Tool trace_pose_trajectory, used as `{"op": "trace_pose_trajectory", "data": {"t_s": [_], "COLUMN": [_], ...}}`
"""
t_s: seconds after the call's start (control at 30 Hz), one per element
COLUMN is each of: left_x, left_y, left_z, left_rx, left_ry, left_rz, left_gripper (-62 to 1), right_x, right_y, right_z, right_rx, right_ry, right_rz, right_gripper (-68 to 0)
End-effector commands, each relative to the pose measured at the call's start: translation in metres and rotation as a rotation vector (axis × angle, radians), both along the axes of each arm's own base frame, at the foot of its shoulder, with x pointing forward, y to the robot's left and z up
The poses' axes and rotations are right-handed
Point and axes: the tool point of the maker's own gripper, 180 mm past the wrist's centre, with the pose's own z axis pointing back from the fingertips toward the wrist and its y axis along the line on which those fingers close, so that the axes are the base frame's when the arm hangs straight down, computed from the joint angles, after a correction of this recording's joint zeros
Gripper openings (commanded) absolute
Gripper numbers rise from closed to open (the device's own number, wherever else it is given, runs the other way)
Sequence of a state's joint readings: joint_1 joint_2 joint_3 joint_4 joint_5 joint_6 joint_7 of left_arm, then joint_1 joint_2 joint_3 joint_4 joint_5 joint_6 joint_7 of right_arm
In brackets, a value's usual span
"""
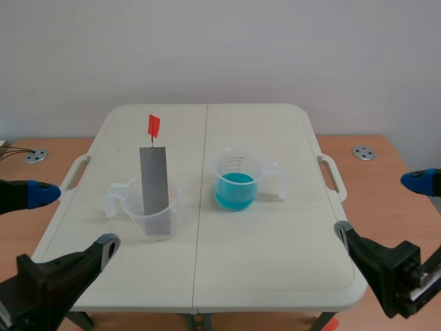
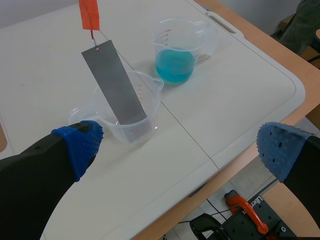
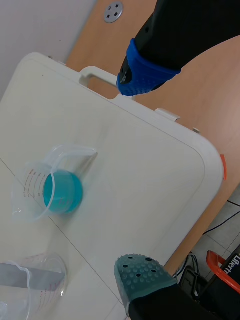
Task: Hold the metal plate by the orange handle, dip it into the blue solution, take it out and point at it, then put the plate back in the beaker on the left.
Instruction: 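Lift the metal plate out of the left beaker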
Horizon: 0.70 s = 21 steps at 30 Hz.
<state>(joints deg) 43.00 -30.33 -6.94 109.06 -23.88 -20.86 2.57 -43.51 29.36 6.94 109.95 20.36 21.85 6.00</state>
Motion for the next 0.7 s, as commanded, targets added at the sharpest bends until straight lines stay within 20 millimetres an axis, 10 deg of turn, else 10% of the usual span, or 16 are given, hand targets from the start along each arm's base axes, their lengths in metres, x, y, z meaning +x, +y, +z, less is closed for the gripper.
{"op": "trace_pose_trajectory", "data": {"t_s": [0.0, 0.13, 0.67], "left_x": [0.0016, 0.0015, -0.0043], "left_y": [-0.0017, -0.0018, 0.0000], "left_z": [0.0054, 0.0054, -0.0003], "left_rx": [-0.017, -0.018, -0.010], "left_ry": [-0.019, -0.019, 0.006], "left_rz": [0.001, 0.000, 0.010], "left_gripper": [-7.8, -60.8, -59.6], "right_x": [0.0047, 0.0047, 0.0047], "right_y": [0.0027, 0.0027, 0.0027], "right_z": [0.0101, 0.0101, 0.0100], "right_rx": [0.013, 0.014, 0.013], "right_ry": [-0.035, -0.035, -0.034], "right_rz": [0.010, 0.010, 0.010], "right_gripper": [-1.1, -1.0, -1.1]}}
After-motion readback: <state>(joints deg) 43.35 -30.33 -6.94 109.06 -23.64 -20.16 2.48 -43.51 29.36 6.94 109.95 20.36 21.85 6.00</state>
